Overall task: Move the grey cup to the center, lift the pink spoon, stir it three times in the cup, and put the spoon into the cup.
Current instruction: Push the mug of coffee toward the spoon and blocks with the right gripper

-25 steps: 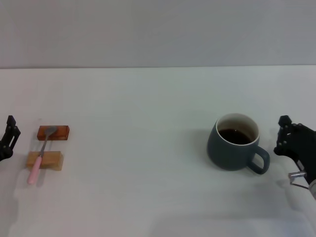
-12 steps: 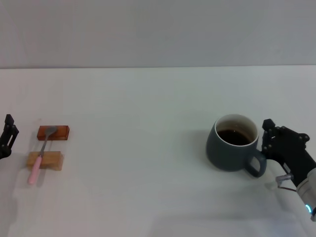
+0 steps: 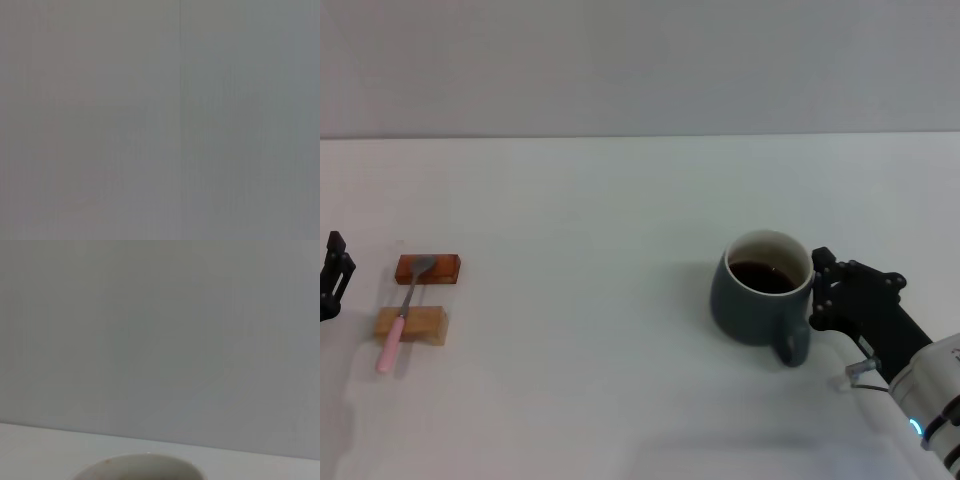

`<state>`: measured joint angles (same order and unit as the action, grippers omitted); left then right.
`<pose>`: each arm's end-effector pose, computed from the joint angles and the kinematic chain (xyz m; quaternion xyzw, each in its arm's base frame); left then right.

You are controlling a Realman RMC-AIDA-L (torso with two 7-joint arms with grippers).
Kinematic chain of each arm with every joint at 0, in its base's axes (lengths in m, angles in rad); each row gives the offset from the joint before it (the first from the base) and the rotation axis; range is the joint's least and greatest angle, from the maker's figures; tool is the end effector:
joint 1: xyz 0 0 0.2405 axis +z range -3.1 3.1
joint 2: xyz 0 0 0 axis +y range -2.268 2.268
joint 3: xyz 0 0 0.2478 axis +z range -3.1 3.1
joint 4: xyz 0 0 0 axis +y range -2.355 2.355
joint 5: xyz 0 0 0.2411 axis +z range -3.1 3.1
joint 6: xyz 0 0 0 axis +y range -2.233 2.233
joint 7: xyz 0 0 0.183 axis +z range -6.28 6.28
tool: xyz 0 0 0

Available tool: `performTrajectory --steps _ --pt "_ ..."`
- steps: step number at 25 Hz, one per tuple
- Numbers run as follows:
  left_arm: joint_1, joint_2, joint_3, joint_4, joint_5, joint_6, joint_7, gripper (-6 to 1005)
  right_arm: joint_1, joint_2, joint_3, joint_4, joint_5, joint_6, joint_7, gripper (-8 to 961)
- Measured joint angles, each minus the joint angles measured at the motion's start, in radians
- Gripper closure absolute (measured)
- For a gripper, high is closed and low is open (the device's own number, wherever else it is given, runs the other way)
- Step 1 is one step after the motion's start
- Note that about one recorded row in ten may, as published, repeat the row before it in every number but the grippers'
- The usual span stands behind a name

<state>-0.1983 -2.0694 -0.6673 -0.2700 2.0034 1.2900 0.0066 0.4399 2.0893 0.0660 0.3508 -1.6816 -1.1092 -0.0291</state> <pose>-0.3872 0.2997 -0.0190 -0.6260 -0.2619 -0.2636 0.6856 0.3027 0.3314 -0.1309 -0.7856 0.2432 0.2625 0.5048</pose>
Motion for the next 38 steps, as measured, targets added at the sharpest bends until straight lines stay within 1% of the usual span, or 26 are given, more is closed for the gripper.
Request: performTrajectory --steps 11,16,24,38 --pt "0.002 -0.001 0.005 -0.002 0.003 0.017 -0.002 156 0.016 0.000 -0.002 0.032 -0.046 0.007 0.000 953" --pt "0.002 -0.001 0.006 -0.002 0.003 0.027 -0.002 156 0.026 0.000 0.007 0.044 -0.096 0.023 0.000 953" --pt "0.003 -0.002 0.008 -0.001 0.003 0.031 -0.002 156 0.051 0.001 0.005 0.075 -0.123 0.049 0.000 953" --pt "0.005 -0.001 0.009 -0.001 0.003 0.032 -0.002 156 0.104 0.001 0.013 0.124 -0.166 0.134 0.007 953"
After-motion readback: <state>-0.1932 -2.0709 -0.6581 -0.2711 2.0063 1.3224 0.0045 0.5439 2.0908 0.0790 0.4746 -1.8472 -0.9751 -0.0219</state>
